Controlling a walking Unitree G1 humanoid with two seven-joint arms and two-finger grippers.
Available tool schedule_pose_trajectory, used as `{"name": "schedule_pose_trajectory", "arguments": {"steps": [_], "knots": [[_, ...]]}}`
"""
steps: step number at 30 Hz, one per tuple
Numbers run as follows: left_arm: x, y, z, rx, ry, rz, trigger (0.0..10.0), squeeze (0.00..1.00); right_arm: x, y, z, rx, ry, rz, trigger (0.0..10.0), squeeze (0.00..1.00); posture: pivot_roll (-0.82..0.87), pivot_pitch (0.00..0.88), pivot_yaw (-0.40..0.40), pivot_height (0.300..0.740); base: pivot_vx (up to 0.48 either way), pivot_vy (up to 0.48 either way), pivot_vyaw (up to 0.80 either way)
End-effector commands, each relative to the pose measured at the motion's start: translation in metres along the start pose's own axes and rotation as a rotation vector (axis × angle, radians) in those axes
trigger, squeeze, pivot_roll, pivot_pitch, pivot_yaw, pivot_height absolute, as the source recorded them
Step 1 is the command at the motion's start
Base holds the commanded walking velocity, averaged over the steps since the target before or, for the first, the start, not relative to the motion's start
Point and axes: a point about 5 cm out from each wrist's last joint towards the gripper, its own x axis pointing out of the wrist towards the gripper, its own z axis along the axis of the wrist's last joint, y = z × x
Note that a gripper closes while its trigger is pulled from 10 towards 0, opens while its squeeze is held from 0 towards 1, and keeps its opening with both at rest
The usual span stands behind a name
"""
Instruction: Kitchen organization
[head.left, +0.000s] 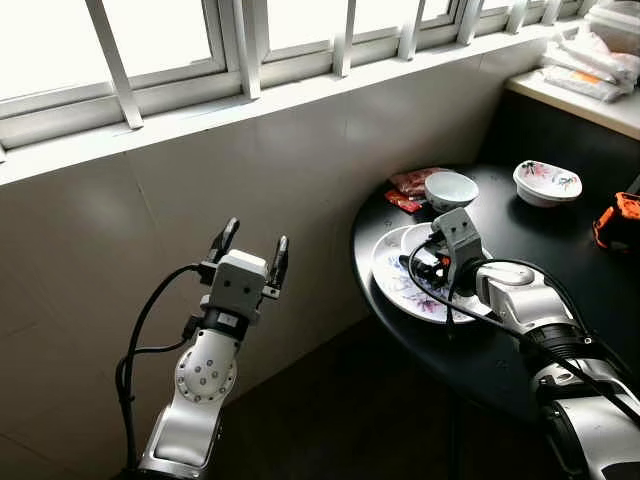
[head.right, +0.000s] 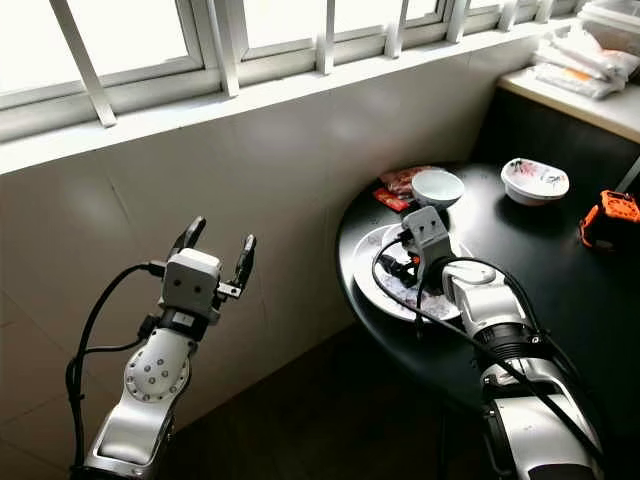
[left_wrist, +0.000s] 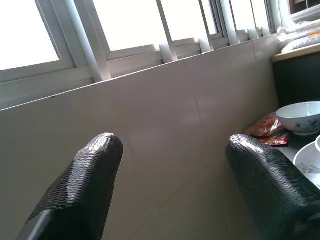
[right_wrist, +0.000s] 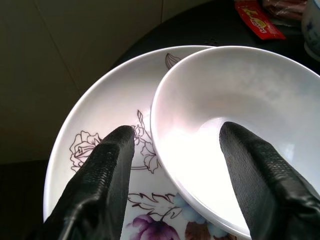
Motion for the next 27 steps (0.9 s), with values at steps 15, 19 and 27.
{"name": "schedule_pose_trajectory", "arguments": {"steps": [15,19,27], "knots": [[0.001,-0.001,0.001,0.009,0.006,-0.007,10.0,0.0,0.002,-0.004,-0.004,-0.089,0.109,0.031,10.0,0.0,0.1,0.0,-0.06,0.74,0.0,0.0,0.0],[0.001,-0.001,0.0,0.007,0.011,-0.006,10.0,0.0,0.0,-0.007,-0.015,-0.156,0.181,0.022,10.0,0.0,0.1,0.0,-0.061,0.74,0.0,0.0,0.0],[0.0,-0.003,-0.001,0.006,0.015,-0.004,10.0,0.0,-0.004,-0.015,-0.015,-0.272,0.224,0.009,10.0,0.0,0.11,0.0,-0.064,0.74,0.0,0.0,0.0]]}}
